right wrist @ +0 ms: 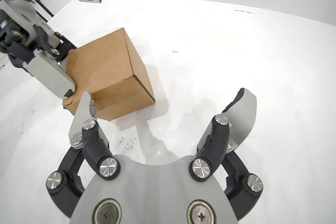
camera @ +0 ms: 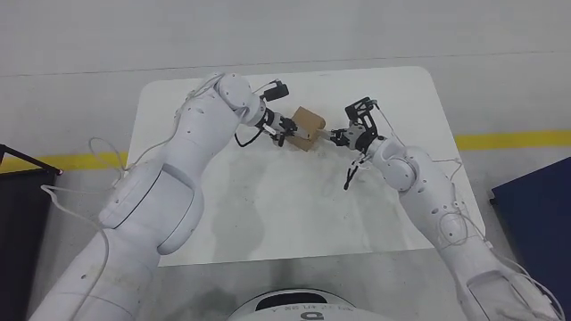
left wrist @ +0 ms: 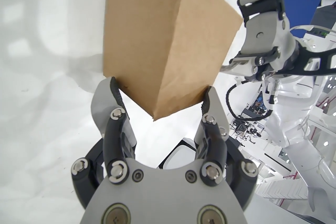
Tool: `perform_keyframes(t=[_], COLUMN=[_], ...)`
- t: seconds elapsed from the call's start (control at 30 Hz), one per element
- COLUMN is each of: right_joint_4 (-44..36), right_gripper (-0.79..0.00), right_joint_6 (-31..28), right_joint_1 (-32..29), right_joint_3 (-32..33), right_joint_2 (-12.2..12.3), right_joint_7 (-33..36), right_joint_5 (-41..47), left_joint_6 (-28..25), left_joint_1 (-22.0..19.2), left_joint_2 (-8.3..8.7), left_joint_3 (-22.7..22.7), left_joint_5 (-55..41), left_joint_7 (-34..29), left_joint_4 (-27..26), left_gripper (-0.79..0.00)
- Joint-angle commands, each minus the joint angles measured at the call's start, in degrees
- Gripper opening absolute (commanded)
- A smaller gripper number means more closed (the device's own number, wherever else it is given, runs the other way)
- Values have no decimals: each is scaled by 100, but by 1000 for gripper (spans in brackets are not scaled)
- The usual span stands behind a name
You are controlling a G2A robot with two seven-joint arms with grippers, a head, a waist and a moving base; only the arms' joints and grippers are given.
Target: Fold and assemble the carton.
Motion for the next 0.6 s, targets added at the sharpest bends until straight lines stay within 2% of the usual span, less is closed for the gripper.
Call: perform_keyframes(t=[0.0,0.23,0.37,0.4,0.43,0.47,0.57], right_joint_4=[78,242,231,222,214,203,146], right_gripper=[0,0,0,0,0,0,0], right_joint_6=[71,226,237,240,242,239,257], right_joint_1=[35,120,128,123,119,118,107], right_joint_3=[12,-32,6,10,14,15,-8], right_joint_2=[-10,-48,-53,-54,-54,-55,-62], right_joint_7=[-48,-113,-155,-153,-149,-144,-125], right_joint_5=[21,-10,25,22,20,9,-36], left_joint_6=[-9,-37,-179,-226,-273,-323,-436], left_joint_1=[-1,-12,-68,-85,-118,-145,-217], left_joint_2=[-3,-10,18,32,55,79,157], left_joint_3=[-9,-38,-164,-212,-254,-306,-426], left_joint_5=[-4,-7,-209,-287,-336,-407,-561], left_joint_7=[0,22,95,106,153,209,134], left_joint_4=[7,22,46,66,103,137,222], left_gripper=[-240,-252,-222,-194,-126,0,0])
